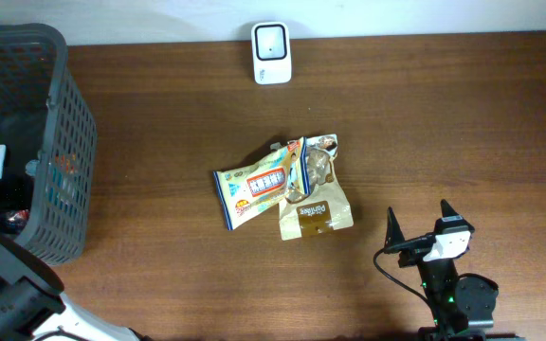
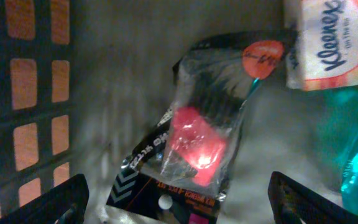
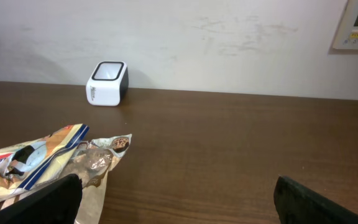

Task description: Scan the item barcode

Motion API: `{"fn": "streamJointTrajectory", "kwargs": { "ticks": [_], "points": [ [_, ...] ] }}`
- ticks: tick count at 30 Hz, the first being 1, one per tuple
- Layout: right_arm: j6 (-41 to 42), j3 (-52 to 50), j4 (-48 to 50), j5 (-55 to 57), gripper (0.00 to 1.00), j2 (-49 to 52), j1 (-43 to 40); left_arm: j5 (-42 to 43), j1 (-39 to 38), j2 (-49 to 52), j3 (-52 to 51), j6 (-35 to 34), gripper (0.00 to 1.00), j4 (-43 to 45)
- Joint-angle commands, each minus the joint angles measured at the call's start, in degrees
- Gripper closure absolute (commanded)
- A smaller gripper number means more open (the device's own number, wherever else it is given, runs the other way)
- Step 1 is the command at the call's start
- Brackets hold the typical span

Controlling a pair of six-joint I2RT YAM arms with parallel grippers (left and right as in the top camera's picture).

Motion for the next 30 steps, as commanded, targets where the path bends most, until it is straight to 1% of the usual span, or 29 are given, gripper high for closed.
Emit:
{"fn": "streamJointTrajectory", "kwargs": {
  "ticks": [1, 4, 6, 8, 10, 12, 13, 18, 22, 24, 30],
  "points": [
    [0.04, -0.52, -0.09, 0.33, 0.02, -0.37, 0.04, 3.74, 0.46, 3.54, -0.55, 1.75, 0.09, 0.11],
    [0.02, -0.52, -0.09, 0.33, 0.01, -0.37, 0.04, 3.72, 0.48, 5.53, -0.55, 1.73, 0.04, 0.66],
    [0.02, -0.52, -0.09, 0.33, 0.02, -0.37, 0.04, 3.72, 0.46, 6.21, -0.55, 1.73, 0.04, 2.16],
    [0.04, -0.52, -0.09, 0.33, 0.02, -0.37, 0.04, 3.69, 0.48, 6.4, -0.55, 1.75, 0.08, 3.69],
    [0.02, -0.52, -0.09, 0.33, 0.02, -0.37, 0.04, 3.72, 0.48, 6.88, -0.55, 1.75, 0.16, 5.31],
    [0.02, -0.52, -0.09, 0.33, 0.02, -0.37, 0.04, 3.74, 0.46, 7.82, -0.55, 1.75, 0.29, 5.73],
    [0.04, -0.52, -0.09, 0.33, 0.02, -0.37, 0.04, 3.72, 0.46, 8.55, -0.55, 1.75, 0.31, 5.7],
    [0.02, -0.52, -0.09, 0.33, 0.02, -0.37, 0.04, 3.69, 0.46, 10.58, -0.55, 1.73, 0.31, 5.7],
    [0.04, -0.52, -0.09, 0.33, 0.02, -0.37, 0.04, 3.69, 0.46, 10.56, -0.52, 1.7, 0.41, 5.73],
    [0.02, -0.52, -0.09, 0.33, 0.02, -0.37, 0.04, 3.72, 0.46, 10.56, -0.52, 1.66, 0.57, 5.68],
    [0.02, -0.52, -0.09, 0.33, 0.02, -0.37, 0.04, 3.72, 0.46, 10.14, -0.31, -0.52, 0.56, 5.7]
  ]
}}
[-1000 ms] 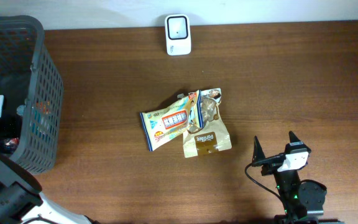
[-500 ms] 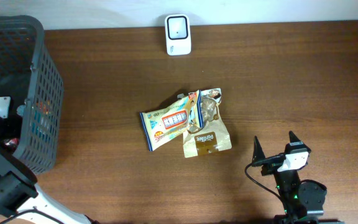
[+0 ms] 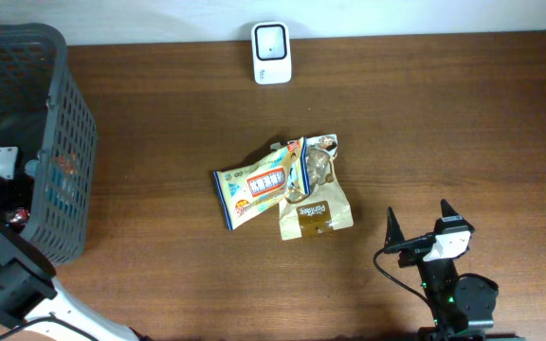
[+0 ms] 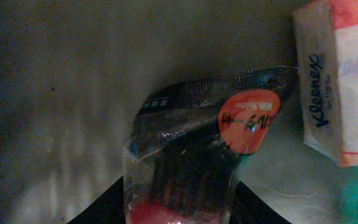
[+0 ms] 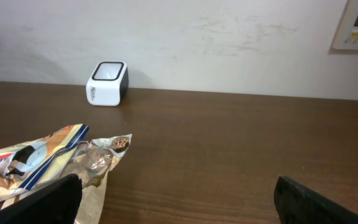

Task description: Scan the item barcode

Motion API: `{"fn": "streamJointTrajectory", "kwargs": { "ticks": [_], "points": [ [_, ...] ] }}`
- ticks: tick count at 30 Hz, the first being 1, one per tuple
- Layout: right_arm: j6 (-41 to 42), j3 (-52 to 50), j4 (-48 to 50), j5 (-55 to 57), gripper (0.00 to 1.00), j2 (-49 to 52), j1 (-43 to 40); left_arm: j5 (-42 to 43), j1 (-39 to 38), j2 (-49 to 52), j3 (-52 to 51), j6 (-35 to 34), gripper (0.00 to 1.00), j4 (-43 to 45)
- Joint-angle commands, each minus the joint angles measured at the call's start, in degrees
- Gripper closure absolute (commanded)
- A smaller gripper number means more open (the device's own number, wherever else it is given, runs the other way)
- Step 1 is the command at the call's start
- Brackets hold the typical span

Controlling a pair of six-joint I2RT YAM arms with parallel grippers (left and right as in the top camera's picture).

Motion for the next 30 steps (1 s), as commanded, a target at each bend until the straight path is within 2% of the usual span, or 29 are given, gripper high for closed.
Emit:
{"fn": "streamJointTrajectory", "kwargs": {
  "ticks": [1, 4, 10, 14, 17, 19, 21, 25, 30],
  "points": [
    [0.0, -0.52, -0.11, 0.33, 0.02, -0.37, 0.04, -0.37, 0.46, 2.47, -0.04, -2.19, 0.57, -0.11],
    [0.0, -0.52, -0.11, 0.33, 0.02, -0.37, 0.04, 1.57, 0.48, -0.04, 3.5, -6.64, 0.59, -0.13],
    [0.0, -0.52, -0.11, 0.33, 0.02, -0.37, 0.04, 10.34, 0.48, -7.19, 9.6, -11.13, 0.58, -0.09],
    [-0.02, -0.52, -0.11, 0.33, 0.01, -0.37, 0.04, 21.59, 0.48, -13.94, 12.66, -11.15, 0.57, 0.33],
    [0.0, -0.52, -0.11, 0.33, 0.02, -0.37, 0.04, 26.08, 0.48, -17.53, 12.9, -12.35, 0.58, 1.18],
    [-0.02, -0.52, -0.11, 0.33, 0.02, -0.37, 0.04, 25.09, 0.48, -18.75, 12.9, -12.59, 0.61, 0.59],
    [0.0, -0.52, -0.11, 0.33, 0.01, -0.37, 0.04, 21.14, 0.48, -18.71, 12.79, -12.59, 0.55, -1.2],
    [-0.02, -0.52, -0.11, 0.33, 0.02, -0.37, 0.04, 10.71, 0.48, -16.57, 8.85, -12.55, 0.54, -2.71],
    [0.0, -0.52, -0.11, 0.33, 0.02, -0.37, 0.04, 8.22, 1.25, -11.39, 3.67, -9.27, 0.45, -1.44]
  ]
}}
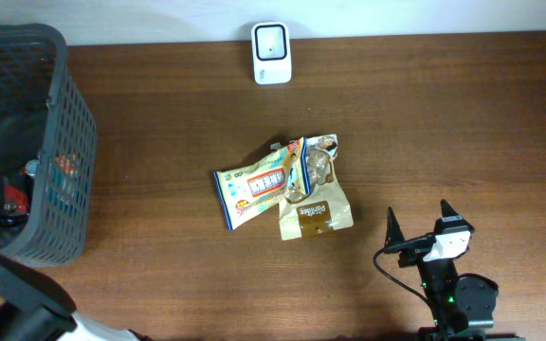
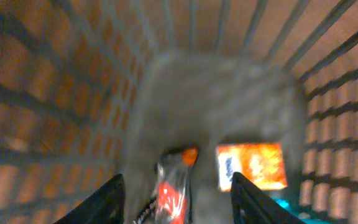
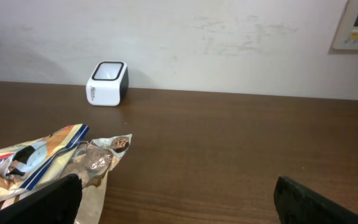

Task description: Scan the item barcode

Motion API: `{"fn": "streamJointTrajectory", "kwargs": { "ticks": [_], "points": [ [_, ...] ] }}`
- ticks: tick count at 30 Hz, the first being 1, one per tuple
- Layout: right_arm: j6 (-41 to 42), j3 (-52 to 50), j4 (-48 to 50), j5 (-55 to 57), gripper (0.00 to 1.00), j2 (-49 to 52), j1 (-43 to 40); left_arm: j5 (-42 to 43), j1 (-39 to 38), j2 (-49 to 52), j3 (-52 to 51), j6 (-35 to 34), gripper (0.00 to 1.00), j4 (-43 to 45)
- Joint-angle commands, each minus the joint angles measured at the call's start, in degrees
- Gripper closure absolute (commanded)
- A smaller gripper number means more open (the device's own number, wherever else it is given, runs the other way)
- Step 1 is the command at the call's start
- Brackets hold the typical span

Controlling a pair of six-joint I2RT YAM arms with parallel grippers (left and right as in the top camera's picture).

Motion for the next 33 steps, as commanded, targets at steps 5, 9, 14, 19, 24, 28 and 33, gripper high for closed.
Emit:
{"fn": "streamJointTrajectory", "kwargs": {
  "ticks": [5, 9, 14, 19, 24, 28, 33],
  "points": [
    [0.04, -0.52, -0.11, 0.33, 0.02, -0.37, 0.04, -3.43, 1.16, 10.19, -4.09, 4.5, 0.42, 0.81],
    [0.04, -0.52, -0.11, 0.33, 0.01, -0.37, 0.04, -3.43, 1.16, 12.96, -4.09, 5.73, 0.27, 1.18],
    [0.04, -0.52, -0.11, 0.33, 0.02, -0.37, 0.04, -3.5, 1.16, 15.98, -4.09, 5.92, 0.24, 1.7],
    [0.04, -0.52, -0.11, 0.33, 0.02, -0.37, 0.04, -3.45, 1.16, 18.18, -4.09, 5.9, 0.23, 2.12],
    [0.02, -0.52, -0.11, 0.33, 0.02, -0.37, 0.04, -3.45, 1.2, 18.49, -4.11, 5.9, 0.28, 2.01],
    [0.02, -0.52, -0.11, 0.33, 0.02, -0.37, 0.04, -3.48, 1.2, 20.13, -4.15, 5.9, 0.34, 0.52],
    [0.02, -0.52, -0.11, 0.33, 0.01, -0.37, 0.04, -3.98, 1.2, 21.62, -4.24, 5.9, 0.51, -0.7]
  ]
}}
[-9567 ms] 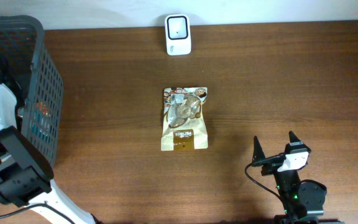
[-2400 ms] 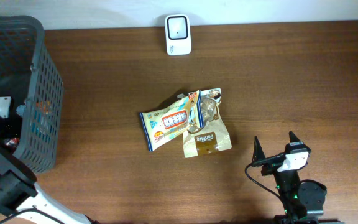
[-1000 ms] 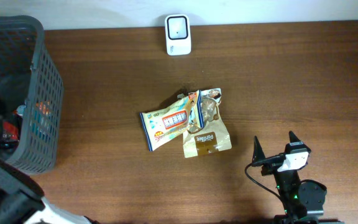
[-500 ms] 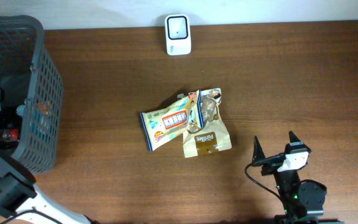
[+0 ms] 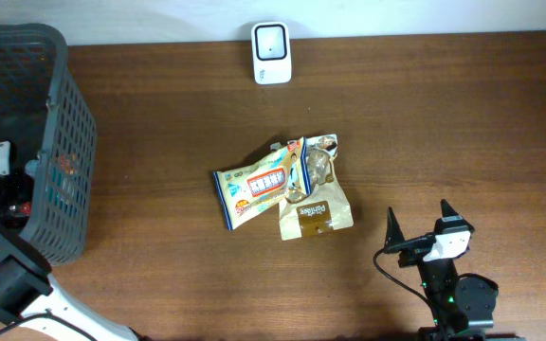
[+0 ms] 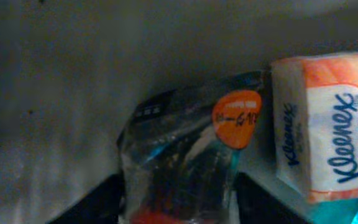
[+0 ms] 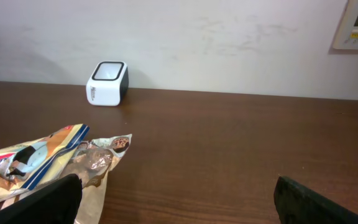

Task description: Scan the item barcode

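At the bottom of the grey basket (image 5: pixel 64 142) lies a clear packet (image 6: pixel 185 143) with dark contents and an orange sticker. My left gripper (image 6: pixel 178 208) is low over it, open, one finger on each side of the packet's near end. Whether the fingers touch it I cannot tell. In the overhead view the left gripper shows inside the basket. The white scanner (image 5: pixel 272 41) stands at the table's back edge. My right gripper (image 5: pixel 419 220) rests open and empty near the front right.
A Kleenex tissue pack (image 6: pixel 328 124) lies right beside the packet, and something teal sits below it. On the table's middle lie a cream snack packet (image 5: pixel 259 189) and a brown pouch (image 5: pixel 313 213). The basket's walls close in round the left arm.
My left gripper was high above the basket floor, with the packet small and far below. Now it is down close over the packet again. The right arm has not moved.
First my left gripper hung wide open over the packet in the basket. Then it was low, its jaws narrower round the packet. Then it was raised with the packet still on the basket floor. Now it is low round the packet again.
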Motion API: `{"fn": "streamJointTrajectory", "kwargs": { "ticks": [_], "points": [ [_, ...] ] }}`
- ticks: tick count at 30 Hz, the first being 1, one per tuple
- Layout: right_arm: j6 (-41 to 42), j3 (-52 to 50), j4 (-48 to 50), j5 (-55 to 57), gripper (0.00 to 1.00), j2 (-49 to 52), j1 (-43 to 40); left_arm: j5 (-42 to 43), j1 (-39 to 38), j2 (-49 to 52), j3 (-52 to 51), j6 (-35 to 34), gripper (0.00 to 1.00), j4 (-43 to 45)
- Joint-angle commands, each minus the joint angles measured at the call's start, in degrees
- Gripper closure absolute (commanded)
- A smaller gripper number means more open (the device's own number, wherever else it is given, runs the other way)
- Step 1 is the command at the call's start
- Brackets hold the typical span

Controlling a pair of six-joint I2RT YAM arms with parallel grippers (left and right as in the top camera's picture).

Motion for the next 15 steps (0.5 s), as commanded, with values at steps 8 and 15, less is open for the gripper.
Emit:
{"fn": "streamJointTrajectory", "kwargs": {
  "ticks": [8, 15],
  "points": [
    [0.04, -0.52, -0.11, 0.33, 0.02, -0.37, 0.04, -0.13, 0.42, 2.78, -0.2, -0.37, 0.75, -0.9],
    [0.02, -0.52, -0.11, 0.33, 0.02, -0.37, 0.04, 10.19, 0.42, -2.73, 4.72, -5.6, 0.77, -0.87]
  ]
}}
